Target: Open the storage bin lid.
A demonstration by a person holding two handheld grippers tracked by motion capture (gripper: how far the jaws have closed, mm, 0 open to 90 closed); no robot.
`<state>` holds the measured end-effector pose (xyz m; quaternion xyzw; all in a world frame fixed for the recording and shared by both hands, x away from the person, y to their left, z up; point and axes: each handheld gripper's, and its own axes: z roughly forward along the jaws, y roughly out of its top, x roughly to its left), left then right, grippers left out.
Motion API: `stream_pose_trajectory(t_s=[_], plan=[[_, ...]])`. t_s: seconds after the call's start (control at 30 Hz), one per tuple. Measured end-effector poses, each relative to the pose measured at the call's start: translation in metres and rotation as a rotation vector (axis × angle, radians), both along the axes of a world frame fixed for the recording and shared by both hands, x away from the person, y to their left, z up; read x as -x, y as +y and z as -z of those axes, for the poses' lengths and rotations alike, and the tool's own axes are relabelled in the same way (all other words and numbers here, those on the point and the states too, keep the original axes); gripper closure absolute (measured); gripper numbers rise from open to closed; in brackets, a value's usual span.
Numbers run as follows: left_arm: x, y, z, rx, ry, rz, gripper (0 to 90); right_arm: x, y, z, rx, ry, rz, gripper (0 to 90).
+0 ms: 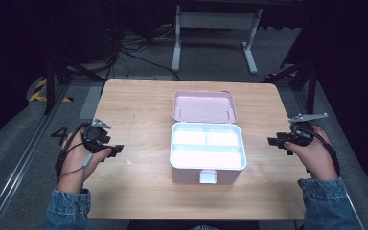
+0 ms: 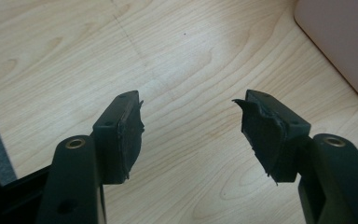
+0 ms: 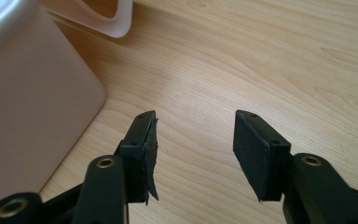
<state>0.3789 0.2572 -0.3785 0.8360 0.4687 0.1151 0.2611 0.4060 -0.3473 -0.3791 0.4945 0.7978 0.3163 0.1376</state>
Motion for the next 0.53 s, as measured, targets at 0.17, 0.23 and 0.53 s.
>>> stream_pose_trajectory(t_s=[0.17, 0.23, 0.53], plan=[[-0.006, 0.001, 0.015, 0.028, 0.042, 0.012, 38.8, -0.002, -0.006, 0.008, 0.013, 0.026, 0.021, 50.4], [-0.007, 0.001, 0.019, 0.017, 0.064, 0.016, 38.7, -0.002, -0.008, 0.011, 0.009, 0.039, 0.022, 50.4], [-0.008, 0.001, 0.021, 0.004, 0.074, 0.020, 36.4, -0.002, -0.010, 0.013, 0.001, 0.041, 0.020, 50.1]])
